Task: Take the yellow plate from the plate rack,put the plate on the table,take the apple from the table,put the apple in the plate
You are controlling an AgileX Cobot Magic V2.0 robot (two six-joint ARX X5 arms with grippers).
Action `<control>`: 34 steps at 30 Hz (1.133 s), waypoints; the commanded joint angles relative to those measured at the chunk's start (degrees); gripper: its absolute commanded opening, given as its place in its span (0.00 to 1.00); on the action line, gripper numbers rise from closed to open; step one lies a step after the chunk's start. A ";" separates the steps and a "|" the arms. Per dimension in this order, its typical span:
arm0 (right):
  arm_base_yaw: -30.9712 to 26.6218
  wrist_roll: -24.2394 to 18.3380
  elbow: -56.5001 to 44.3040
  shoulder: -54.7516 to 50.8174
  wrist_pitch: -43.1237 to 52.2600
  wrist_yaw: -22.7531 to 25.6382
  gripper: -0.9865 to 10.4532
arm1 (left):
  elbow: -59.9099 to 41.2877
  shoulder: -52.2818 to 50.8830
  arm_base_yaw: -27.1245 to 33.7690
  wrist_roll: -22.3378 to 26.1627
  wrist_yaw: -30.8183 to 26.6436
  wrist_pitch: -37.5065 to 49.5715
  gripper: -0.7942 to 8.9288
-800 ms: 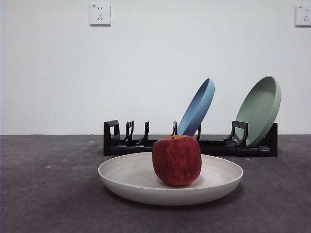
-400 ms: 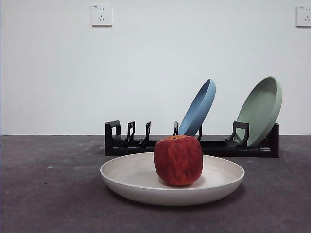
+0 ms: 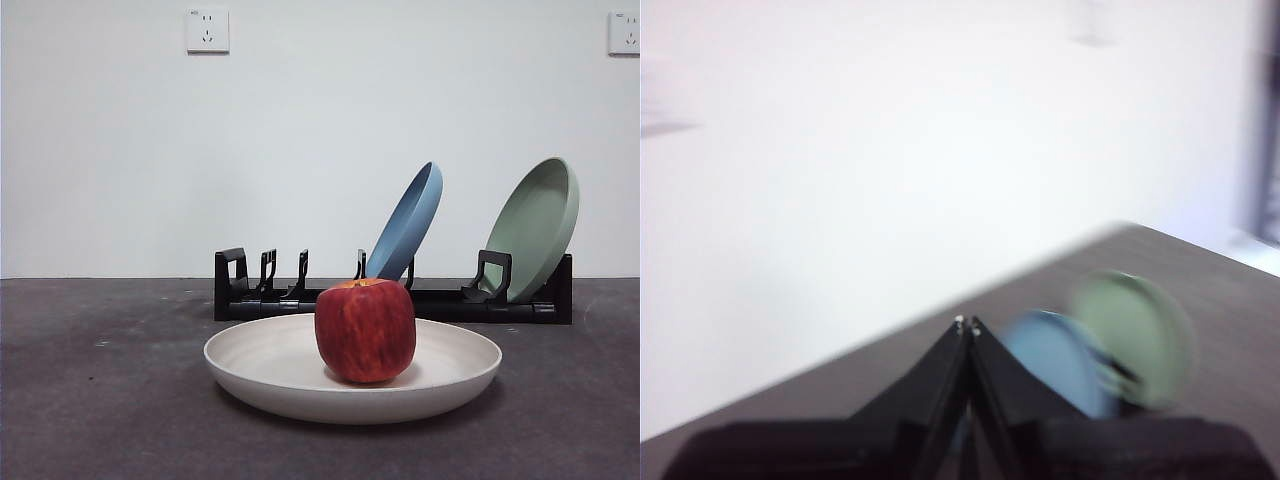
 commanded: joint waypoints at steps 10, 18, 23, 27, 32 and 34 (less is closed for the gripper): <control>0.13 0.33 -0.44 -0.11 0.48 0.11 0.09 | -39.76 -27.06 18.95 1.70 -14.73 21.84 0.08; 0.13 0.33 -0.44 -0.11 0.48 0.11 0.09 | -64.87 -41.09 22.03 -0.52 -14.49 27.78 0.08; 0.13 0.33 -0.44 -0.11 0.48 0.11 0.09 | -75.95 -46.23 22.40 -2.67 -14.62 28.98 0.08; 0.13 0.33 -0.44 -0.11 0.48 0.13 0.09 | -82.62 -49.77 22.40 -4.74 -14.58 29.49 0.08; 0.13 0.33 -0.44 -0.11 0.48 0.11 0.09 | -88.15 -52.85 22.38 -7.39 -14.60 29.51 0.08; 0.13 0.33 -0.44 -0.11 0.48 0.11 0.09 | -89.39 -52.94 22.38 -7.54 -14.64 29.53 0.08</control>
